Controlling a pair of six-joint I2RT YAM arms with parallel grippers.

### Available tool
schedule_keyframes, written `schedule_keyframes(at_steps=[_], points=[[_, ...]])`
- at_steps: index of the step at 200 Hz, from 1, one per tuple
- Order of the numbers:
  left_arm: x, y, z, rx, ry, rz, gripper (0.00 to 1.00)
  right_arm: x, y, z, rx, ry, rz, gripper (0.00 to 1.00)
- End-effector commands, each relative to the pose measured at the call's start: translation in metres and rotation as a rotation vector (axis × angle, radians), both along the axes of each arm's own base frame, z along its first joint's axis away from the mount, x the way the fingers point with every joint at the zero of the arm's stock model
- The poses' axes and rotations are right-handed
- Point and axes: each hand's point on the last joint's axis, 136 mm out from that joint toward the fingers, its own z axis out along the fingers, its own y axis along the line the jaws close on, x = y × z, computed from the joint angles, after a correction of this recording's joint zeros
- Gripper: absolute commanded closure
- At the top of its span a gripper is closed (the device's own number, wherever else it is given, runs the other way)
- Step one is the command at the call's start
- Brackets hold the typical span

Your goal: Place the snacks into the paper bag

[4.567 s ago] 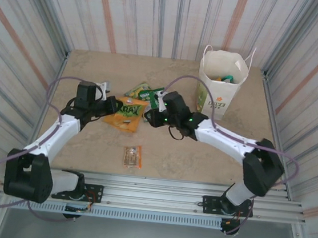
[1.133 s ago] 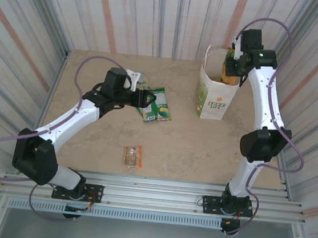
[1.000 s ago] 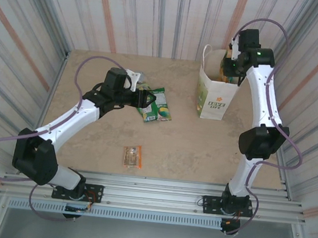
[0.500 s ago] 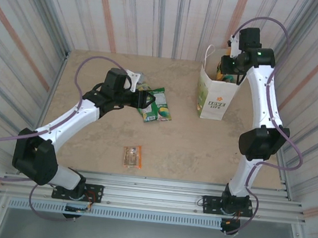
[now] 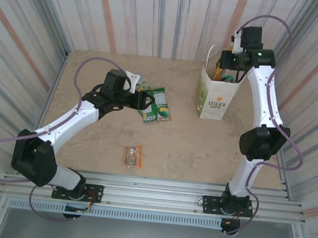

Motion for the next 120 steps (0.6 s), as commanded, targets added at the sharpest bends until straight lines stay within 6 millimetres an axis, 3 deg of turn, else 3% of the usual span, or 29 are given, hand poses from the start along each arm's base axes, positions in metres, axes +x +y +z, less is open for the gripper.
schedule_keyframes(at_steps=[1,34,64,85,120], points=[[-0.006,0.004,0.004,0.013,-0.028,0.0,0.3,0.015,0.014,-0.029,0.041,0.052,0.023,0.38],[-0.008,0.005,-0.001,0.013,-0.019,0.003,0.3,0.02,0.037,-0.053,0.098,0.105,0.109,0.51],[-0.011,0.006,-0.001,0.009,-0.015,0.003,0.3,0.026,0.029,-0.061,-0.021,0.094,0.05,0.69],[-0.014,0.009,-0.001,0.015,-0.017,0.011,0.3,0.023,0.03,-0.048,-0.095,0.048,0.043,0.82],[-0.018,0.015,-0.003,0.034,-0.024,0.023,0.3,0.009,0.029,-0.008,-0.226,-0.071,0.056,0.91]])
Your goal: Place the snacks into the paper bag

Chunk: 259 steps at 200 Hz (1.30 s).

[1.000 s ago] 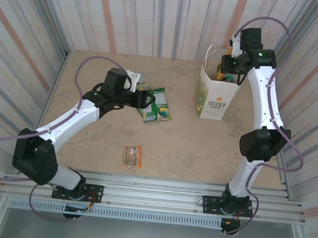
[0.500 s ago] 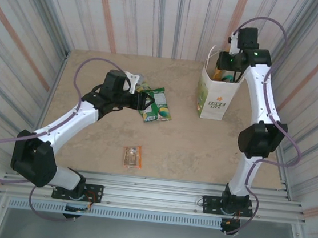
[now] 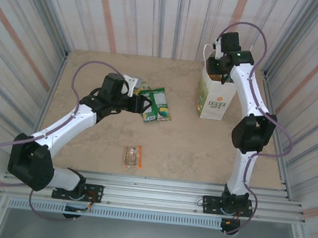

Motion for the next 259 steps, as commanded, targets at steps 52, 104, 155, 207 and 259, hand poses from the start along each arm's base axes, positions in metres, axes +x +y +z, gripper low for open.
schedule_keyframes(at_steps=[52,104,155,207,259], points=[[-0.011,0.011,0.0,0.045,-0.031,0.012,0.3,-0.043,-0.046,0.09,-0.27,-0.177,-0.048,0.97],[-0.014,0.013,-0.002,0.054,-0.03,0.007,0.3,-0.058,-0.072,0.076,-0.294,-0.079,-0.077,0.98],[-0.014,0.014,-0.004,0.06,-0.025,0.007,0.3,-0.049,-0.055,0.025,-0.211,0.088,-0.002,0.97],[-0.014,0.015,-0.007,0.069,-0.012,0.015,0.3,-0.039,-0.004,0.029,0.02,0.068,0.179,0.48],[-0.012,0.013,-0.007,0.062,-0.011,0.01,0.3,-0.048,-0.003,0.082,0.185,-0.085,0.194,0.45]])
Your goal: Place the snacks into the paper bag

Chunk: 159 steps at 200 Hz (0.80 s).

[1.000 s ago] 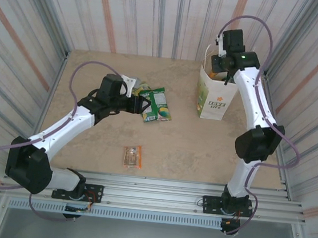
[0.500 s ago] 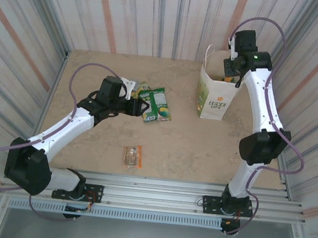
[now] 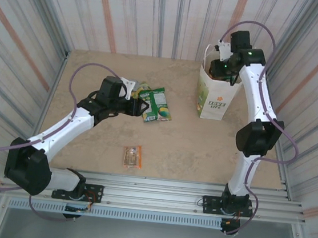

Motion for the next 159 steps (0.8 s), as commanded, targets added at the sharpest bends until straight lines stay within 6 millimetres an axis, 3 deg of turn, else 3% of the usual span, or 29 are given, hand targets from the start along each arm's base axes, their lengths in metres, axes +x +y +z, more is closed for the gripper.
schedule_keyframes(at_steps=[1,26,56,159], points=[[-0.004,0.001,0.004,0.01,-0.013,-0.011,0.3,-0.012,0.001,0.055,0.131,-0.126,0.002,0.45],[-0.004,-0.001,0.004,0.002,-0.011,-0.015,0.3,-0.01,-0.021,0.067,0.134,-0.195,-0.086,0.44],[-0.004,-0.001,0.005,0.001,-0.012,-0.015,0.3,0.0,-0.039,0.063,0.119,-0.221,-0.154,0.46],[-0.003,0.003,0.003,0.025,-0.012,0.001,0.3,0.057,-0.034,-0.024,0.062,-0.13,-0.174,0.55]])
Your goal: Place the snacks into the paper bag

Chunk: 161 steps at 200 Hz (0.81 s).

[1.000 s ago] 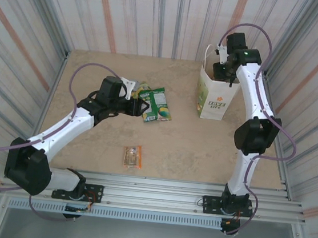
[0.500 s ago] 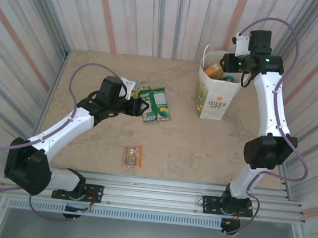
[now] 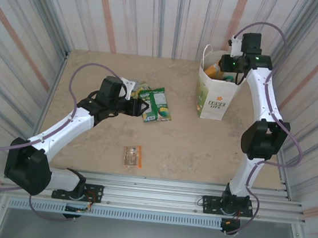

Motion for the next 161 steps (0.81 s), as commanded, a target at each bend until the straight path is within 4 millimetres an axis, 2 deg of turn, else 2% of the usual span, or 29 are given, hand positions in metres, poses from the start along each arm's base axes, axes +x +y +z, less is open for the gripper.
schedule_keyframes(at_steps=[1,43,60,72,87,114,135,161], points=[[-0.002,0.003,0.004,0.021,-0.018,0.0,0.3,0.017,0.001,-0.023,-0.013,0.008,-0.024,0.55],[0.002,0.003,-0.009,0.05,0.003,0.004,0.3,0.034,0.008,-0.063,-0.015,0.068,-0.014,0.55],[0.002,0.002,-0.014,0.053,0.014,0.003,0.3,0.035,0.012,-0.071,-0.02,0.094,-0.002,0.56],[0.002,0.003,-0.016,0.054,0.021,0.004,0.3,0.034,0.015,-0.069,-0.025,0.093,0.007,0.56],[0.002,0.003,-0.018,0.055,0.026,0.006,0.3,0.031,0.018,-0.057,-0.03,0.069,0.014,0.55],[0.002,0.004,-0.019,0.053,0.032,0.016,0.3,0.019,0.022,-0.012,-0.018,-0.011,0.026,0.52],[-0.002,0.004,-0.021,0.04,0.049,0.022,0.31,0.0,0.024,0.03,-0.004,-0.079,0.034,0.51],[-0.012,0.009,-0.03,0.033,0.094,0.041,0.31,-0.033,0.029,0.066,0.007,-0.136,0.057,0.49]])
